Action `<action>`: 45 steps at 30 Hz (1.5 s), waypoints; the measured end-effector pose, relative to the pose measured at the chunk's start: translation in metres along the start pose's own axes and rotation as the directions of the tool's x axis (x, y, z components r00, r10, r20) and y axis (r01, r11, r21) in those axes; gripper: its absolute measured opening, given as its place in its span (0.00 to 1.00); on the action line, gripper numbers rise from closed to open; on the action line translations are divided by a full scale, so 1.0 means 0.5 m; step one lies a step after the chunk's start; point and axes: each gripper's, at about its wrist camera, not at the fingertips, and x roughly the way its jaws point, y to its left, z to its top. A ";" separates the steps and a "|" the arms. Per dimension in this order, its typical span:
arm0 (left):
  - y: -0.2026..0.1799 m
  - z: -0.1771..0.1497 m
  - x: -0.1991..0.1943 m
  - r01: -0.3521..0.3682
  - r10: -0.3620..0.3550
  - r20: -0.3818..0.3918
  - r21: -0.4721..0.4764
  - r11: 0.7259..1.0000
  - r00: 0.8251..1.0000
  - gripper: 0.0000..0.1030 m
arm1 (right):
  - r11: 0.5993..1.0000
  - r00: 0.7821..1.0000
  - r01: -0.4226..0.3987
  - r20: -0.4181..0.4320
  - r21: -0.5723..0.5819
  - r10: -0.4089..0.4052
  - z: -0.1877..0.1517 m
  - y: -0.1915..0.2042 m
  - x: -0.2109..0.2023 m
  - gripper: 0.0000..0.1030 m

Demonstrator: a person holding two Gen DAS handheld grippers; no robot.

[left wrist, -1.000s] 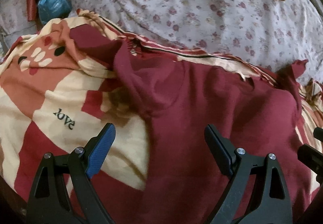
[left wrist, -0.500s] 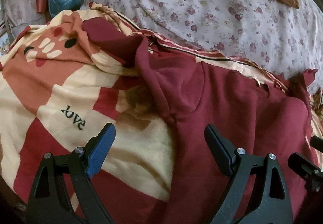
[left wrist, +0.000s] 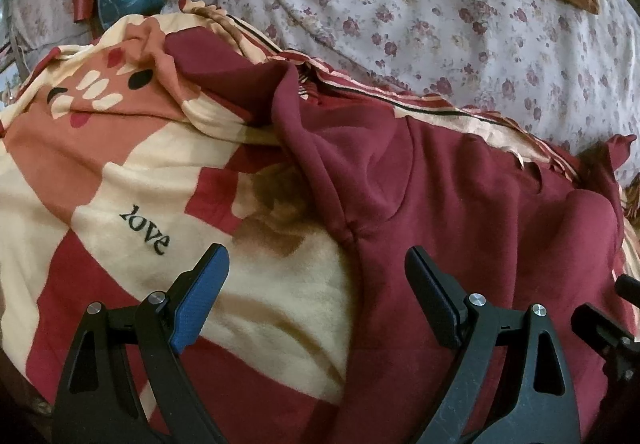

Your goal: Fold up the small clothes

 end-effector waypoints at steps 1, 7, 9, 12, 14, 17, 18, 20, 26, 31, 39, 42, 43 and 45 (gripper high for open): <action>0.000 0.000 0.001 -0.001 0.001 -0.001 -0.001 1.000 1.000 0.87 | 1.000 1.000 -0.001 -0.002 0.001 0.001 0.000 -0.003 0.001 1.00; 0.004 0.000 0.003 0.002 -0.002 -0.005 -0.001 1.000 1.000 0.87 | 1.000 1.000 0.002 -0.011 0.013 -0.002 -0.003 -0.008 0.006 1.00; 0.005 0.000 0.003 0.000 0.000 -0.004 0.000 1.000 1.000 0.87 | 1.000 1.000 -0.003 -0.012 0.020 0.003 -0.004 -0.009 0.008 1.00; 0.005 0.000 0.005 -0.002 0.002 -0.006 0.001 1.000 1.000 0.87 | 1.000 1.000 -0.006 -0.016 0.024 0.006 -0.005 -0.011 0.010 1.00; 0.004 0.001 0.007 -0.005 0.005 -0.009 0.001 1.000 1.000 0.87 | 1.000 1.000 -0.010 -0.016 0.026 0.010 -0.005 -0.010 0.010 1.00; 0.001 0.000 0.009 -0.009 0.009 -0.010 0.002 1.000 1.000 0.87 | 0.999 1.000 -0.021 -0.017 0.029 0.021 -0.003 -0.009 0.012 1.00; 0.001 0.000 0.010 -0.012 0.012 -0.011 0.003 1.000 1.000 0.87 | 0.999 1.000 -0.022 -0.019 0.029 0.022 -0.003 -0.008 0.012 1.00; 0.000 0.001 0.012 -0.013 0.013 -0.012 0.005 1.000 1.000 0.87 | 0.999 0.999 -0.026 -0.027 0.028 0.027 -0.003 -0.007 0.015 1.00; 0.000 -0.001 0.014 -0.015 0.015 -0.014 0.007 1.000 1.000 0.87 | 0.999 0.999 -0.022 -0.031 0.049 0.023 -0.004 -0.015 0.019 1.00; 0.001 0.000 0.015 -0.016 0.016 -0.015 0.006 1.000 1.000 0.87 | 0.998 0.999 -0.019 -0.037 0.066 0.022 -0.004 -0.023 0.024 1.00; 0.006 0.001 0.014 -0.015 0.015 -0.017 0.002 1.000 1.000 0.87 | 0.999 0.999 -0.022 -0.039 0.045 0.024 -0.002 -0.016 0.028 1.00; 0.017 0.006 0.013 0.027 -0.029 -0.037 -0.031 0.999 0.999 0.87 | 0.999 0.999 -0.024 -0.038 0.039 0.025 0.001 -0.015 0.028 1.00; 0.026 0.010 0.012 0.052 -0.055 -0.044 -0.053 0.997 0.998 0.87 | 0.999 0.999 -0.027 -0.037 0.040 0.028 0.002 -0.015 0.028 1.00; 0.048 0.026 0.011 0.074 -0.080 -0.060 -0.099 0.992 0.995 0.87 | 0.999 0.999 -0.033 -0.039 0.039 0.034 0.002 -0.016 0.027 1.00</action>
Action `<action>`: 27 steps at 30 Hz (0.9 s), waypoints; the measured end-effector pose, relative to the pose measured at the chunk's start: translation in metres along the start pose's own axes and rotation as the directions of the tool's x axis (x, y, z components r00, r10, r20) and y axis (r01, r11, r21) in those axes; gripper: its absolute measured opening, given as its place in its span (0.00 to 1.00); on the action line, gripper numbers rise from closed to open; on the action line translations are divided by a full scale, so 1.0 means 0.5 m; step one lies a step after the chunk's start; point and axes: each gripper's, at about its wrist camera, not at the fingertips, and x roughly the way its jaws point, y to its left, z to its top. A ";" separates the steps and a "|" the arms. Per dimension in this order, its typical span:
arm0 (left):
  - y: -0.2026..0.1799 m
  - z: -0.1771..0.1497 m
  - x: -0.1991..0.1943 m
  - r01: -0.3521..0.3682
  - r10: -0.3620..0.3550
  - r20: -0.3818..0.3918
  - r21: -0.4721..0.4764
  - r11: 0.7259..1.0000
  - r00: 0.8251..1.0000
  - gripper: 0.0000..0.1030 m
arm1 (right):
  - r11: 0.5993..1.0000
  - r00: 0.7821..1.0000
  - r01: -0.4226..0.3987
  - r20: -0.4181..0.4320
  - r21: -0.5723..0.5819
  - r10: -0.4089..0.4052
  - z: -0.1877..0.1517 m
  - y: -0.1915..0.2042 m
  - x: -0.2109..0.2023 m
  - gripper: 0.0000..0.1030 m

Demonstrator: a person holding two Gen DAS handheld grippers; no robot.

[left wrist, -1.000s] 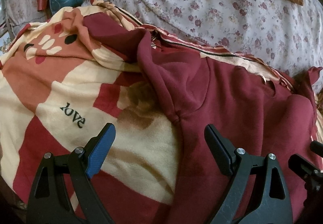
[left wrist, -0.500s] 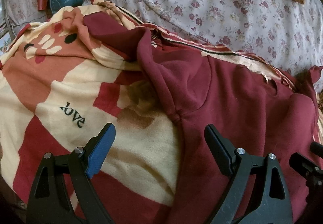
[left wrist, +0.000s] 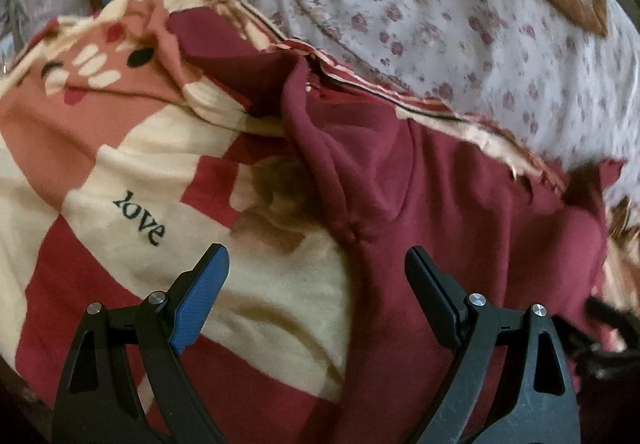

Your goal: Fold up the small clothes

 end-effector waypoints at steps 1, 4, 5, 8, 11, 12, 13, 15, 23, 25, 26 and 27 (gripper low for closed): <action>0.007 0.010 -0.002 0.001 -0.001 -0.001 -0.012 1.000 1.000 0.87 | 1.000 1.000 -0.003 -0.002 -0.002 0.003 0.001 -0.001 -0.001 1.00; 0.024 0.046 -0.009 -0.011 0.011 0.019 -0.021 1.000 1.000 0.87 | 1.000 1.000 -0.014 0.006 -0.006 0.014 0.003 -0.002 -0.009 1.00; 0.030 0.066 -0.007 -0.018 0.018 0.020 -0.017 1.000 1.000 0.87 | 1.000 1.000 -0.017 0.009 -0.005 0.017 0.003 -0.001 -0.011 1.00; 0.049 0.120 0.000 -0.003 0.003 0.024 -0.027 1.000 1.000 0.87 | 0.999 0.999 -0.038 0.008 -0.010 0.038 0.001 0.001 -0.014 1.00; 0.085 0.193 0.030 0.025 -0.025 0.003 -0.097 0.995 1.000 0.87 | 0.999 0.999 -0.045 0.000 -0.015 0.045 -0.001 0.000 -0.011 1.00; 0.095 0.209 0.038 0.034 -0.034 0.000 -0.125 0.992 0.999 0.87 | 0.999 0.999 -0.049 -0.001 -0.013 0.049 -0.001 -0.001 -0.009 1.00; 0.107 0.228 0.049 0.038 -0.040 -0.004 -0.159 0.987 0.999 0.87 | 0.999 0.999 -0.052 -0.004 -0.011 0.052 -0.001 -0.003 -0.007 1.00; 0.132 0.266 0.085 0.051 -0.060 -0.030 -0.239 0.970 0.998 0.87 | 0.998 0.998 -0.061 -0.015 -0.003 0.061 0.000 -0.006 -0.001 1.00; 0.183 0.324 0.184 0.034 -0.066 -0.059 -0.436 0.899 0.996 0.87 | 0.996 0.995 -0.088 -0.050 0.002 0.088 -0.002 -0.013 0.019 1.00; 0.189 0.328 0.207 0.001 -0.044 -0.089 -0.437 0.900 0.995 0.87 | 0.996 0.994 -0.094 -0.056 0.001 0.094 -0.003 -0.013 0.023 1.00; 0.193 0.330 0.211 -0.003 -0.041 -0.089 -0.438 0.899 0.995 0.87 | 0.996 0.994 -0.094 -0.060 0.003 0.094 -0.003 -0.013 0.026 1.00; 0.195 0.331 0.216 -0.003 -0.039 -0.086 -0.437 0.900 0.996 0.87 | 0.996 0.994 -0.094 -0.063 0.004 0.094 -0.003 -0.014 0.029 1.00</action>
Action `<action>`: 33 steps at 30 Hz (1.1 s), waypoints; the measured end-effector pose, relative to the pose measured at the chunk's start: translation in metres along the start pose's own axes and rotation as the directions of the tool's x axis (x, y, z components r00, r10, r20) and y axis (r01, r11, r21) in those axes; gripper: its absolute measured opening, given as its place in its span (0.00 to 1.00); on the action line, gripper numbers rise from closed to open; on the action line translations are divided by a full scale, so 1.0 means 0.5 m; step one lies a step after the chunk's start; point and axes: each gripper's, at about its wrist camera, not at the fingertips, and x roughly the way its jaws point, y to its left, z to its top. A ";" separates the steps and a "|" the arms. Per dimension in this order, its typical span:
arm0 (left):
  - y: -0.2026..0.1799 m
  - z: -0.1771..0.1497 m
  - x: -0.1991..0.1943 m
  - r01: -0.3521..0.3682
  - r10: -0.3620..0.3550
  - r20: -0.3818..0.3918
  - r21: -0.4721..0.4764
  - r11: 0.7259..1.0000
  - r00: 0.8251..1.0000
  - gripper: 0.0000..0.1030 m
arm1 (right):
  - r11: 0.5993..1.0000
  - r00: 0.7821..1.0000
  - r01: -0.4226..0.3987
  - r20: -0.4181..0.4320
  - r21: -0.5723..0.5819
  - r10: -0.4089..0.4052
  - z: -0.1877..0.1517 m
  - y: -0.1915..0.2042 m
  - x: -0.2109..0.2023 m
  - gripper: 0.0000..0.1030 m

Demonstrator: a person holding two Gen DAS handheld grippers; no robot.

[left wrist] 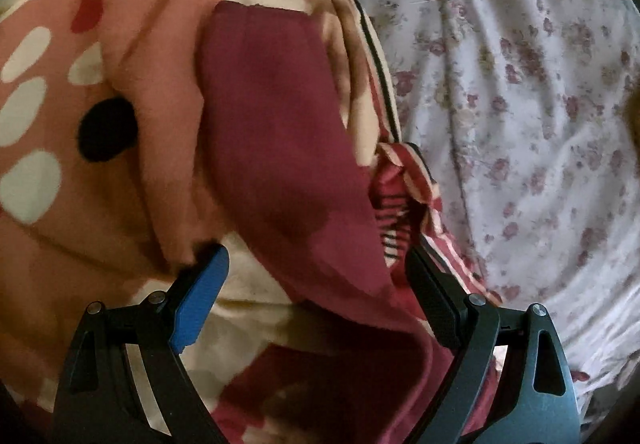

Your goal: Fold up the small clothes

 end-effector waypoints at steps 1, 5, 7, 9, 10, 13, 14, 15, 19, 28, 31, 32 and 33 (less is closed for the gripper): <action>0.000 0.003 0.005 0.001 -0.001 0.001 0.006 1.000 1.000 0.87 | 1.000 1.000 -0.001 -0.002 0.001 0.001 -0.001 0.000 0.001 1.00; 0.005 0.009 0.017 -0.005 0.005 -0.016 0.022 1.000 1.000 0.36 | 1.000 1.000 -0.002 -0.006 0.009 0.002 -0.001 -0.003 0.008 1.00; 0.010 0.006 0.013 0.020 -0.020 -0.017 0.028 0.999 1.000 0.17 | 1.000 1.000 -0.002 -0.005 0.008 0.002 -0.001 -0.003 0.006 1.00; 0.014 0.004 -0.007 0.056 -0.057 0.015 0.047 0.997 0.998 0.11 | 1.000 1.000 -0.001 0.001 0.010 0.001 -0.001 -0.004 0.002 1.00; 0.015 0.003 -0.020 0.076 -0.077 0.021 0.053 0.996 0.997 0.08 | 1.000 1.000 0.002 0.004 0.014 -0.002 -0.001 -0.006 0.000 1.00; 0.007 0.002 -0.063 0.160 -0.162 0.037 0.067 0.985 0.986 0.06 | 1.000 1.000 0.008 0.014 0.029 -0.008 -0.001 -0.012 -0.006 1.00; 0.000 -0.001 -0.089 0.194 -0.199 0.048 0.093 0.977 0.979 0.06 | 0.999 1.000 0.009 0.019 0.035 -0.010 0.000 -0.015 -0.009 1.00; -0.008 -0.004 -0.105 0.210 -0.217 0.053 0.112 0.971 0.975 0.06 | 0.999 1.000 0.010 0.025 0.041 -0.011 0.000 -0.018 -0.013 1.00; -0.055 -0.025 -0.182 0.301 -0.318 0.049 0.214 0.929 0.947 0.06 | 0.998 0.999 0.002 0.046 0.063 -0.005 -0.002 -0.026 -0.031 1.00; -0.188 -0.155 -0.249 0.407 -0.421 -0.057 0.400 0.821 0.905 0.06 | 0.994 0.994 0.047 0.095 0.097 -0.056 -0.014 -0.059 -0.082 1.00; -0.243 -0.238 -0.237 0.459 -0.440 -0.154 0.454 0.764 0.884 0.06 | 0.988 0.994 0.043 0.090 0.145 -0.056 -0.018 -0.088 -0.093 1.00; -0.256 -0.259 -0.230 0.472 -0.442 -0.178 0.460 0.752 0.879 0.06 | 0.986 0.994 0.048 0.089 0.161 -0.063 -0.020 -0.097 -0.096 1.00; -0.274 -0.290 -0.216 0.486 -0.439 -0.214 0.469 0.738 0.873 0.06 | 0.982 0.993 0.057 0.088 0.179 -0.074 -0.023 -0.109 -0.101 1.00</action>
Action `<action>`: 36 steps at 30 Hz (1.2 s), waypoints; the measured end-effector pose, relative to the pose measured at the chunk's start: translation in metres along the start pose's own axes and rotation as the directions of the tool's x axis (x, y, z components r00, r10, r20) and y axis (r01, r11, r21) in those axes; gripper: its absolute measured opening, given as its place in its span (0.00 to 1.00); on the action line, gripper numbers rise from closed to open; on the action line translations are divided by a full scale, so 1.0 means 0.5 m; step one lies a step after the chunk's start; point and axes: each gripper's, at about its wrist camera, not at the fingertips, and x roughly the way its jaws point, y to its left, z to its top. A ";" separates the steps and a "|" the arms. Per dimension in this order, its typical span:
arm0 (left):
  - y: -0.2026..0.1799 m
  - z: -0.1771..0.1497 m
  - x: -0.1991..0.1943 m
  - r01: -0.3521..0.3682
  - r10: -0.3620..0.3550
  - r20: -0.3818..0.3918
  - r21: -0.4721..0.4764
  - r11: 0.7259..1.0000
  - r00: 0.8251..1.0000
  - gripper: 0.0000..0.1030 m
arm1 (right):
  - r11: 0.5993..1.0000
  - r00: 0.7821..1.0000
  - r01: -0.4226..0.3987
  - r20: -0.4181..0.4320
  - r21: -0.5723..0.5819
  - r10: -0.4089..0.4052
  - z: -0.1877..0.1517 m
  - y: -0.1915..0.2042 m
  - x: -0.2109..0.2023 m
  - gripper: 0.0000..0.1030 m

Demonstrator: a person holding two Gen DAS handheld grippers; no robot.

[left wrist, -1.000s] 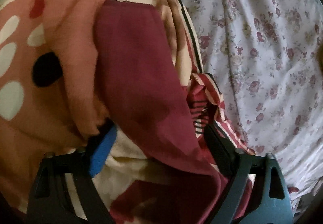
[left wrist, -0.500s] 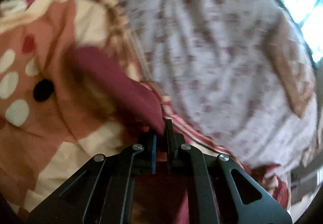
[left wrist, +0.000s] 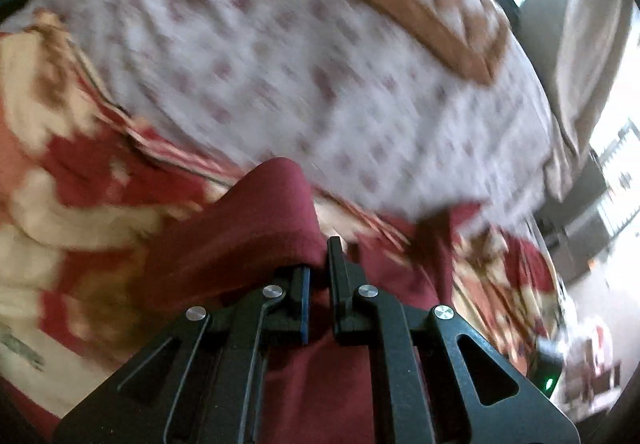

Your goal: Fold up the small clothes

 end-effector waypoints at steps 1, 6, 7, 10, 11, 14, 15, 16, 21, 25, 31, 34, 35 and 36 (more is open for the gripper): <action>-0.015 -0.015 0.021 0.009 -0.009 -0.026 0.011 1.000 1.000 0.06 | 1.000 1.000 0.004 0.001 0.006 -0.004 0.000 -0.005 -0.003 1.00; -0.061 -0.110 0.138 0.043 -0.033 -0.210 0.043 0.998 0.977 0.06 | 0.999 0.999 0.033 0.005 0.033 -0.033 0.001 -0.040 -0.024 1.00; -0.065 -0.124 0.148 0.036 -0.020 -0.239 0.062 0.997 0.971 0.07 | 0.999 0.999 0.034 0.005 0.037 -0.034 0.001 -0.045 -0.025 1.00; -0.079 -0.148 0.144 0.022 0.011 -0.272 0.116 0.993 0.962 0.21 | 0.998 0.999 0.035 0.001 0.057 -0.035 0.003 -0.060 -0.030 1.00; -0.078 -0.151 0.134 0.025 0.007 -0.270 0.117 0.993 0.963 0.34 | 0.997 0.999 0.031 0.001 0.065 -0.032 0.003 -0.065 -0.031 1.00; -0.073 -0.148 0.077 0.110 -0.087 -0.248 0.080 0.991 0.965 0.63 | 0.996 1.000 0.020 0.006 0.084 -0.020 0.004 -0.069 -0.033 1.00; -0.069 -0.144 0.053 0.122 -0.101 -0.231 0.079 0.989 0.968 0.63 | 0.996 1.000 0.012 0.008 0.086 -0.012 0.005 -0.068 -0.034 1.00; -0.064 -0.142 0.033 0.126 -0.105 -0.222 0.082 0.989 0.969 0.63 | 0.996 1.000 0.008 0.009 0.084 -0.008 0.007 -0.065 -0.034 1.00; 0.009 -0.147 -0.050 -0.025 0.034 -0.123 0.081 0.996 0.992 0.63 | 1.000 1.000 -0.006 0.021 0.006 0.006 0.008 -0.036 -0.039 1.00; 0.097 -0.149 -0.067 -0.224 0.226 -0.096 0.035 0.974 0.969 0.63 | 0.998 0.999 0.038 0.035 -0.050 -0.036 0.015 -0.032 -0.035 1.00; 0.202 -0.134 -0.046 -0.271 0.258 -0.122 -0.106 0.957 0.958 0.63 | 0.990 0.997 0.044 0.062 0.131 -0.052 0.038 -0.145 -0.030 1.00; 0.212 -0.122 -0.025 -0.222 0.205 -0.125 -0.140 0.965 0.971 0.63 | 0.979 0.997 0.035 0.066 0.202 -0.050 0.041 -0.194 -0.020 1.00; 0.214 -0.120 -0.022 -0.201 0.183 -0.130 -0.146 0.969 0.975 0.63 | 0.974 0.997 0.034 0.067 0.222 -0.050 0.045 -0.211 -0.014 1.00; 0.211 -0.118 -0.010 -0.179 0.159 -0.140 -0.146 0.973 0.977 0.63 | 0.968 0.997 0.038 0.062 0.247 -0.055 0.050 -0.232 -0.007 1.00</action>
